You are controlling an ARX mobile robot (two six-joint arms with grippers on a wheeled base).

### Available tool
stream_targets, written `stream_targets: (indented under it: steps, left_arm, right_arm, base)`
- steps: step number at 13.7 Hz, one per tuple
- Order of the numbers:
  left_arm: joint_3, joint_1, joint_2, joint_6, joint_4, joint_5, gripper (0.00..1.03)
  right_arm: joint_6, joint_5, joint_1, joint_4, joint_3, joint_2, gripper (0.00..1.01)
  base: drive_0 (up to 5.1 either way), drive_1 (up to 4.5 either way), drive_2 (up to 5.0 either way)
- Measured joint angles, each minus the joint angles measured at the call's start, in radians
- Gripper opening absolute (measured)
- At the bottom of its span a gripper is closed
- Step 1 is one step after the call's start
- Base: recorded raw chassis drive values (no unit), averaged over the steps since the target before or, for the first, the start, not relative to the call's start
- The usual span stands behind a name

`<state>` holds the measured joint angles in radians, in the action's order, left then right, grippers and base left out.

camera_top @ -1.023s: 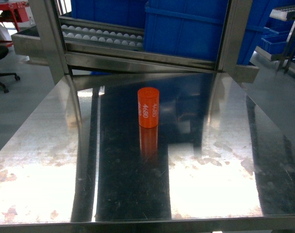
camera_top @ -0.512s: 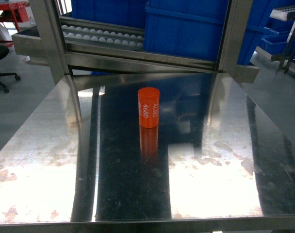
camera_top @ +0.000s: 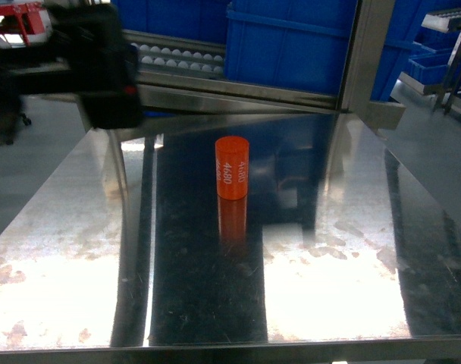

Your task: Pick capacitor and pack into box

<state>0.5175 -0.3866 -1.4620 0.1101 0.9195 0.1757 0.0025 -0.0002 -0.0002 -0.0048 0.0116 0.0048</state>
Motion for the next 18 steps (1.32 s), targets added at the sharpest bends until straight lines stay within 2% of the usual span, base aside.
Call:
stream_targets:
  steps: [2, 4, 6, 8, 11, 16, 17, 18]
  left_arm:
    - [0.091, -0.024, -0.131, 0.008, -0.006, 0.0, 0.98]
    - [0.325, -0.064, -0.381, 0.019, -0.056, 0.005, 0.98]
    - [0.469, -0.076, -0.536, 0.008, -0.09, 0.0, 0.98]
    - [0.557, -0.08, -0.646, 0.002, -0.104, 0.008, 0.98]
    - [0.612, -0.083, -0.711, 0.001, -0.124, 0.009, 0.98]
    - [0.835, -0.076, -0.919, -0.002, -0.231, 0.009, 0.98]
    - [0.846, -0.076, -0.921, -0.002, -0.239, 0.007, 0.9]
    - [0.848, -0.076, -0.92, 0.0, -0.238, 0.007, 0.78]
  right_arm:
    - [0.0, 0.0, 0.0, 0.0, 0.0, 0.0, 0.98]
    - [0.0, 0.0, 0.0, 0.0, 0.0, 0.0, 0.98]
    - [0.0, 0.0, 0.0, 0.0, 0.0, 0.0, 0.98]
    - [0.0, 0.0, 0.0, 0.0, 0.0, 0.0, 0.98]
    - [0.0, 0.0, 0.0, 0.0, 0.0, 0.0, 0.98]
    - [0.0, 0.0, 0.0, 0.0, 0.0, 0.0, 0.98]
    - [0.0, 0.0, 0.0, 0.0, 0.0, 0.0, 0.98]
    - [0.0, 0.0, 0.0, 0.0, 0.0, 0.0, 0.98]
  base:
    - [0.0, 0.0, 0.0]
    - [0.0, 0.0, 0.0]
    - [0.0, 0.0, 0.0]
    - [0.0, 0.0, 0.0]
    - [0.0, 0.0, 0.0]
    - [0.0, 0.0, 0.0]
    - [0.0, 0.0, 0.0]
    - [0.0, 0.0, 0.0]
